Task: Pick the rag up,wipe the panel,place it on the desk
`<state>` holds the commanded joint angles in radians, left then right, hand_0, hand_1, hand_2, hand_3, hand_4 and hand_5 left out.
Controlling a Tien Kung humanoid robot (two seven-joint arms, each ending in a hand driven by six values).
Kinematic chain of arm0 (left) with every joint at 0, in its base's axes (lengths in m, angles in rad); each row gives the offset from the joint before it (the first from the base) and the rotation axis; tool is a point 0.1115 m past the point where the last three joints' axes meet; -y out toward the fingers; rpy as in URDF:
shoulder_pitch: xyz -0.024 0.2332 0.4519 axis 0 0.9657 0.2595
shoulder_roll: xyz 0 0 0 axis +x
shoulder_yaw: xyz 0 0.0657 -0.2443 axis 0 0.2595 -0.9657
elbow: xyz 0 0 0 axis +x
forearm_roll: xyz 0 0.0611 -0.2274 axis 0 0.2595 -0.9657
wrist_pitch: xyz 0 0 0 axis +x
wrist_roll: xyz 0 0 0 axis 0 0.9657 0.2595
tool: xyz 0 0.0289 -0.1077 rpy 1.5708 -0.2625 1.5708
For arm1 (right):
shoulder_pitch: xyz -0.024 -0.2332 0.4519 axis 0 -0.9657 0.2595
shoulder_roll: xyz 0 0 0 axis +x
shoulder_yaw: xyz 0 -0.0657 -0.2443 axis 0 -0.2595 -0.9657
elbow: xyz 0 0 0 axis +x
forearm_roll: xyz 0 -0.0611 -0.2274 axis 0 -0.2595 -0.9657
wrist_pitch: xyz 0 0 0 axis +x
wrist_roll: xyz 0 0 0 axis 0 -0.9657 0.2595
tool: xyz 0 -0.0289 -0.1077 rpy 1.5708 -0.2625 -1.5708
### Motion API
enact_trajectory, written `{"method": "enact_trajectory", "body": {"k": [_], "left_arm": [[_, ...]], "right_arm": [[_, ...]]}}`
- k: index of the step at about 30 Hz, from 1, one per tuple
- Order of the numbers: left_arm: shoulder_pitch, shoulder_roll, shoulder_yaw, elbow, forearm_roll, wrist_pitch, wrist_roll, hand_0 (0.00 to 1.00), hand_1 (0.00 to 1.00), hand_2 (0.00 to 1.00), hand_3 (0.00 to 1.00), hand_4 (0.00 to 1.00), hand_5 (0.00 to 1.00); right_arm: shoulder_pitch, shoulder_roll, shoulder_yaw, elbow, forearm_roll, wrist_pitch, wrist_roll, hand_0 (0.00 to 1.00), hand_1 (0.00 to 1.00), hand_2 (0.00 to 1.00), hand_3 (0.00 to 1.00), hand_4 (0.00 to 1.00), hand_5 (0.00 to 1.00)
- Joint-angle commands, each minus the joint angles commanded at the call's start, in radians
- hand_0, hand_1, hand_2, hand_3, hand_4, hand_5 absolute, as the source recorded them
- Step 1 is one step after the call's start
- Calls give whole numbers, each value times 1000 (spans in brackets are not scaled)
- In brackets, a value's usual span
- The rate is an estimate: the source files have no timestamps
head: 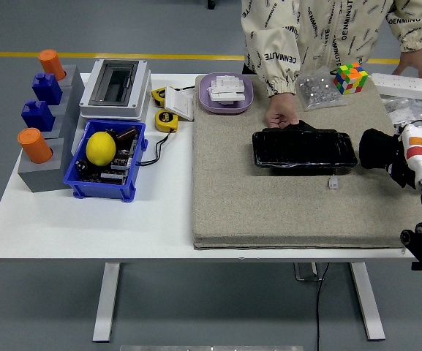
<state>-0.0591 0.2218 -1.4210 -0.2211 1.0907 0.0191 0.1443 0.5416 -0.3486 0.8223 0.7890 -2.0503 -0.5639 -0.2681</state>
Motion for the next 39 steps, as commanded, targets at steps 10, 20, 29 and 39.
{"method": "enact_trajectory", "body": {"k": [10,20,29,39], "left_arm": [[-1,0,-2,-2,3,0,0,605,642,657,562,627,445],[7,2,-8,0,7,0,0,604,641,656,562,627,445],[6,3,-12,-3,11,1,0,605,641,656,562,628,445],[6,3,-8,-3,9,1,0,605,641,656,562,627,445]], "right_arm": [[-18,-8,60,32,-18,5,-12,286,401,422,436,959,24],[-76,18,202,100,-51,14,-69,289,401,422,436,960,26],[-140,9,302,255,6,11,-139,293,401,422,436,960,27],[-224,-27,297,392,181,52,-32,291,402,422,436,960,27]]}}
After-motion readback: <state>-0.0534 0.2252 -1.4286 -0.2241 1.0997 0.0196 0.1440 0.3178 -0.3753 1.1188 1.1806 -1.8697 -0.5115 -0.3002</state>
